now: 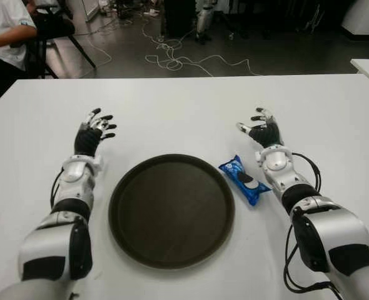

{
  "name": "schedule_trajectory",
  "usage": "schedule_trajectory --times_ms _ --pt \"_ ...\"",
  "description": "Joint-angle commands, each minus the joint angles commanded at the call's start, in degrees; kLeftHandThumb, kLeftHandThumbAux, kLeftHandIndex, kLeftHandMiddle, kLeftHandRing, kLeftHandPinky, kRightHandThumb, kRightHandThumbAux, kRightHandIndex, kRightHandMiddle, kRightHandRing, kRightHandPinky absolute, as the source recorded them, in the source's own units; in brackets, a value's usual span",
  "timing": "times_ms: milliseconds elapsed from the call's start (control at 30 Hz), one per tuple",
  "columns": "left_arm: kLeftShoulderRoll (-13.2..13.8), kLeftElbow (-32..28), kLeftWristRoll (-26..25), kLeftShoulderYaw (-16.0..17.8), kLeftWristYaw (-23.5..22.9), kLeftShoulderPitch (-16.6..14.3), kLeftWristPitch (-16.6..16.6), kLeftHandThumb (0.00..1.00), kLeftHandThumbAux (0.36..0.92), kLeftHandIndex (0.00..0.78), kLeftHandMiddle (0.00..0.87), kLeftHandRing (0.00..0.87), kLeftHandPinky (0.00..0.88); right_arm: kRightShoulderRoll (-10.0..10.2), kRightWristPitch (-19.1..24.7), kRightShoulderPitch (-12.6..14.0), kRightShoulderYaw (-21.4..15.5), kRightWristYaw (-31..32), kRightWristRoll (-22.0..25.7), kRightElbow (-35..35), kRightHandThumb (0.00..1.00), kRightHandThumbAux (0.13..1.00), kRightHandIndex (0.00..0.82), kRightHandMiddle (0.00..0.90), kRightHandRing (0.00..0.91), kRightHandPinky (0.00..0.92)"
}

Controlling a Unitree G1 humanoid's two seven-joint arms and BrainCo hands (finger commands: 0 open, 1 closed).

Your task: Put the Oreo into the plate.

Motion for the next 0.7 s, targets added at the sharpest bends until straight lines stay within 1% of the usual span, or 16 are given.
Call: schedule_trajectory --times_ms 133,200,267,300,333,433,500,600,700 --pt "-0.03 0.09 -0.57 0.51 -0.53 0.03 -0.23 0.406 0.567 0.137 0.291 0.346 0.391 0.01 -0.14 0.1 0.1 -0.28 -0.03 0.02 0.302 0.689 0.212 0.323 0.386 0.418" --pt "-0.05 0.08 -0.71 0.62 -0.65 0.04 -0.27 0.379 0.577 0.144 0.287 0.334 0.378 0.03 -0.2 0.16 0.03 -0.37 -0.01 0.01 0.311 0.693 0.218 0.325 0.381 0.406" --pt "-0.04 0.07 -0.62 0.59 -0.58 0.06 -0.33 0.355 0.584 0.145 0.279 0.318 0.358 0.06 -0.29 0.22 -0.07 -0.38 0.02 0.0 0.314 0.697 0.224 0.326 0.376 0.399" --pt "-0.04 0.04 -0.53 0.54 -0.52 0.08 -0.37 0.333 0.587 0.143 0.263 0.294 0.324 0.08 -0.34 0.25 -0.1 -0.38 0.04 0.0 0.31 0.7 0.226 0.32 0.365 0.387" --pt "-0.03 0.02 -0.36 0.43 -0.4 0.12 -0.42 0.325 0.589 0.143 0.258 0.286 0.311 0.09 -0.39 0.28 -0.14 -0.36 0.08 -0.01 0.308 0.702 0.226 0.317 0.361 0.383" --pt "0.12 0.01 0.51 -0.24 0.23 0.19 -0.41 0.286 0.591 0.133 0.223 0.236 0.238 0.11 -0.51 0.35 -0.16 -0.31 0.09 0.02 0.284 0.708 0.218 0.299 0.335 0.359" --pt "0.22 0.01 1.04 -0.71 0.61 0.21 -0.36 0.253 0.59 0.116 0.185 0.187 0.174 0.1 -0.57 0.39 -0.07 -0.26 -0.01 0.02 0.243 0.717 0.2 0.278 0.312 0.34" --pt "0.42 -0.07 1.94 -1.59 1.06 0.33 -0.63 0.221 0.579 0.091 0.15 0.144 0.128 0.05 -0.55 0.44 0.11 -0.23 -0.18 0.01 0.202 0.727 0.184 0.26 0.291 0.318" --pt "0.62 -0.06 2.98 -2.38 1.31 0.47 -1.1 0.204 0.568 0.072 0.129 0.122 0.116 -0.01 -0.5 0.49 0.24 -0.23 -0.38 -0.01 0.152 0.735 0.159 0.236 0.269 0.303"
